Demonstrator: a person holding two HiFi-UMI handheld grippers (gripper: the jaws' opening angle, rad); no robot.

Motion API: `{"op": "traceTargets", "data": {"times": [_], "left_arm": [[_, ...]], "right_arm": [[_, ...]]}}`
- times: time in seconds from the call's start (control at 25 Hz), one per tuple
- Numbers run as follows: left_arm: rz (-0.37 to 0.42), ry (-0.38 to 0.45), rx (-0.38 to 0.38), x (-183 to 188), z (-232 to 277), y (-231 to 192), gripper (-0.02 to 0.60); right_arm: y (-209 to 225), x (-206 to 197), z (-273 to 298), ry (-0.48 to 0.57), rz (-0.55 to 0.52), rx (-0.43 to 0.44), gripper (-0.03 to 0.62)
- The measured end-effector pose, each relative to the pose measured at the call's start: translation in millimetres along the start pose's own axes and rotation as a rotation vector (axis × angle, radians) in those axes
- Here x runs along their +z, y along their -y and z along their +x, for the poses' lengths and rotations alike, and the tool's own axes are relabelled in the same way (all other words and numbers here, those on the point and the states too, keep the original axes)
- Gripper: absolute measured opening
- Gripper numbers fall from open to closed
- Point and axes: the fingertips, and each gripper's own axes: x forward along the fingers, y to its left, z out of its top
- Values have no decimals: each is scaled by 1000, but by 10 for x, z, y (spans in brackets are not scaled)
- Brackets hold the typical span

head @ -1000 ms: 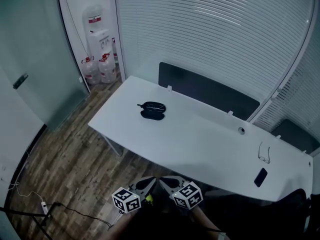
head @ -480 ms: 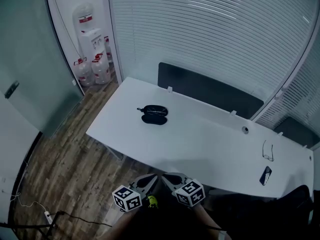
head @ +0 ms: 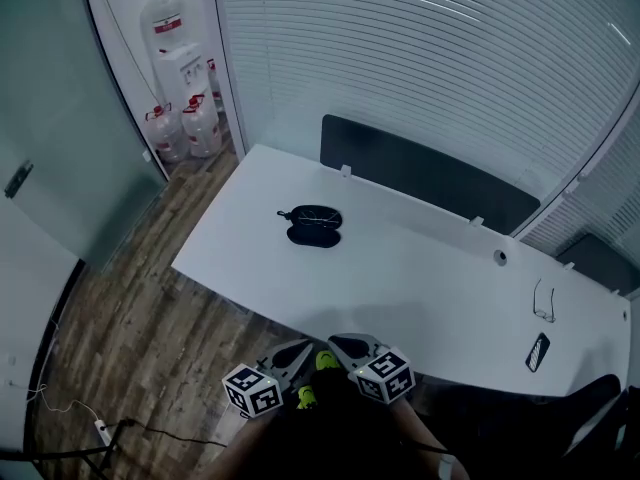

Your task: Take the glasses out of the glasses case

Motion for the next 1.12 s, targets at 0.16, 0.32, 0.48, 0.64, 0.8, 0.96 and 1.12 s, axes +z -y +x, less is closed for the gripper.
{"op": "traceTargets", "data": {"times": [0.16, 0.32, 0.48, 0.64, 0.8, 0.96, 1.12], "left_arm": [[-8, 8, 11, 162, 131, -107, 9], [-14, 11, 20, 352, 275, -217, 9], [-21, 19, 39, 502, 440, -316, 9], [-48, 11, 60, 557, 618, -410, 9], [-63, 6, 78, 555, 750, -454, 9], [-73, 22, 96, 576, 888, -519, 9], [-76, 28, 96, 584, 1043, -555, 9]], "right_arm": [[145, 101, 108, -10, 1, 19, 20], [306, 327, 242, -3, -16, 43, 21], [483, 528, 349, 2, -34, 65, 21], [677, 637, 434, -4, -44, 82, 20], [818, 667, 463, -7, -39, 101, 21], [969, 684, 513, -23, -53, 116, 21], [1147, 744, 578, -23, -79, 113, 21]]}}
